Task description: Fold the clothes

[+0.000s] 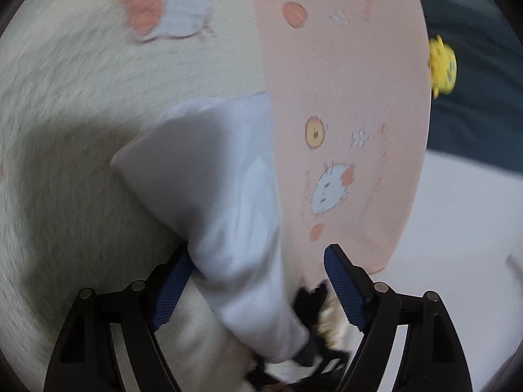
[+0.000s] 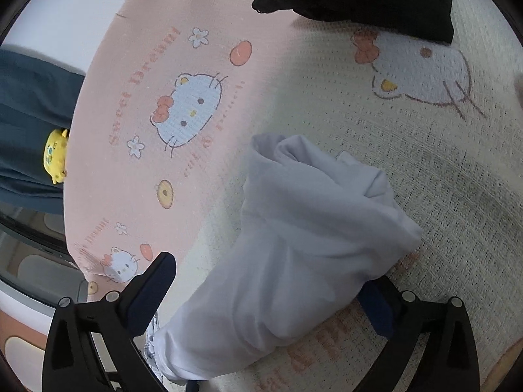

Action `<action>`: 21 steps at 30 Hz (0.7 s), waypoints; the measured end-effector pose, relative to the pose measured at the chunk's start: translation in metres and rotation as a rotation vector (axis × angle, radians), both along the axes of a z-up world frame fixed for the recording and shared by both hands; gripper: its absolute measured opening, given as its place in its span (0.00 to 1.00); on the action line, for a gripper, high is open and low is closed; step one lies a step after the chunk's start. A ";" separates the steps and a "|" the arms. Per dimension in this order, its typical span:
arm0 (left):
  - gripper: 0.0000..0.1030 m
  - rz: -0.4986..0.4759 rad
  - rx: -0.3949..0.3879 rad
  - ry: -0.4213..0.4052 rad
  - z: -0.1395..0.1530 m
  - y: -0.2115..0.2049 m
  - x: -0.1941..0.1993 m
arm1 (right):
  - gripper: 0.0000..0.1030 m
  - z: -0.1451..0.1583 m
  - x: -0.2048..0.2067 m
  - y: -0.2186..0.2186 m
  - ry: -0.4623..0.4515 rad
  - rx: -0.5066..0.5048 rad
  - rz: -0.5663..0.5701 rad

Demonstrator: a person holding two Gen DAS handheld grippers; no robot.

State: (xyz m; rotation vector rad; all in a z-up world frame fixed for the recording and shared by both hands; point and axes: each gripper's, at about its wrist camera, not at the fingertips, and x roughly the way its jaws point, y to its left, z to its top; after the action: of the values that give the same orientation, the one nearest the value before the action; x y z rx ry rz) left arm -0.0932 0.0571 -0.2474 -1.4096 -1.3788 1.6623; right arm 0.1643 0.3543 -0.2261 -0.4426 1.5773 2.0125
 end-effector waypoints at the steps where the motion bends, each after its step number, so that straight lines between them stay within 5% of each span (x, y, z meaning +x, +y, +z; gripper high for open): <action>1: 0.78 0.033 0.005 -0.014 -0.001 -0.002 0.001 | 1.00 0.000 0.002 0.003 0.017 -0.018 -0.004; 3: 0.78 0.058 -0.031 -0.044 0.000 0.001 -0.001 | 0.98 -0.003 0.008 0.008 0.058 -0.073 -0.028; 5: 0.79 0.053 -0.082 -0.050 0.004 0.010 -0.004 | 0.82 -0.008 0.012 0.014 0.091 -0.138 -0.079; 7: 0.92 0.046 -0.131 -0.043 0.009 0.020 -0.007 | 0.53 -0.017 0.018 0.016 0.093 -0.196 -0.122; 15: 0.93 0.136 -0.237 0.062 0.021 0.034 -0.003 | 0.46 -0.016 0.015 0.014 0.019 -0.114 -0.092; 18: 0.91 0.079 -0.355 0.191 0.030 0.048 0.003 | 0.45 -0.013 0.010 0.012 -0.019 -0.070 -0.073; 21: 0.73 0.010 -0.540 0.319 0.038 0.065 0.009 | 0.43 -0.008 0.005 0.011 -0.073 0.005 -0.025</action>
State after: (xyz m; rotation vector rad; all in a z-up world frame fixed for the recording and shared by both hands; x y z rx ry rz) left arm -0.0838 0.1224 -0.2091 -1.3216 -0.7908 2.2594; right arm 0.1692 0.3648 -0.2345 -0.4861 1.5260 1.9587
